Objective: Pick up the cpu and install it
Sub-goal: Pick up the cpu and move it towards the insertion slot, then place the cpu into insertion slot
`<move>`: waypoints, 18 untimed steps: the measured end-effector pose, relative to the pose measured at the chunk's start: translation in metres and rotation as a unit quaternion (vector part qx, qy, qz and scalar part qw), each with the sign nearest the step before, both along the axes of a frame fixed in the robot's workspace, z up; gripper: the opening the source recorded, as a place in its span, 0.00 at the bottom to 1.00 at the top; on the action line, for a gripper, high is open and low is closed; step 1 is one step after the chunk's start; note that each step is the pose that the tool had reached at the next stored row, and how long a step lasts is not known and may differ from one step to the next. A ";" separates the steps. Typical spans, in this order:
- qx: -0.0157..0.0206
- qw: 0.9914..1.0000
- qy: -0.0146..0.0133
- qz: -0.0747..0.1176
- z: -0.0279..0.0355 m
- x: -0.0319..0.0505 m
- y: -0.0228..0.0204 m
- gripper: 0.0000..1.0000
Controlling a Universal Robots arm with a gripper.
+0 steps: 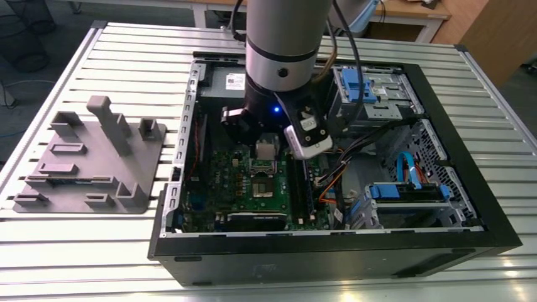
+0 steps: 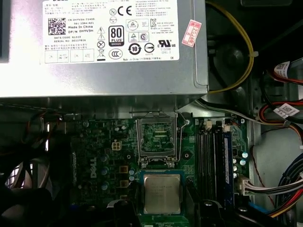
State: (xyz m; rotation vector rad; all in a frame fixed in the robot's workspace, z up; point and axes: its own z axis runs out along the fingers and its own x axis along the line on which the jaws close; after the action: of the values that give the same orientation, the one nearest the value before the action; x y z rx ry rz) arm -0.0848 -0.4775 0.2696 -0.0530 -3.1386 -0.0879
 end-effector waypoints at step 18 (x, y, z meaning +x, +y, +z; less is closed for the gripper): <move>0.000 1.000 -0.001 0.000 -0.0117 -0.0126 0.0000 0.47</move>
State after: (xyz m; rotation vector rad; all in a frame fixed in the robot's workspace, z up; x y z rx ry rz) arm -0.0974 -0.4775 0.2578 -0.0530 -3.1415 -0.0886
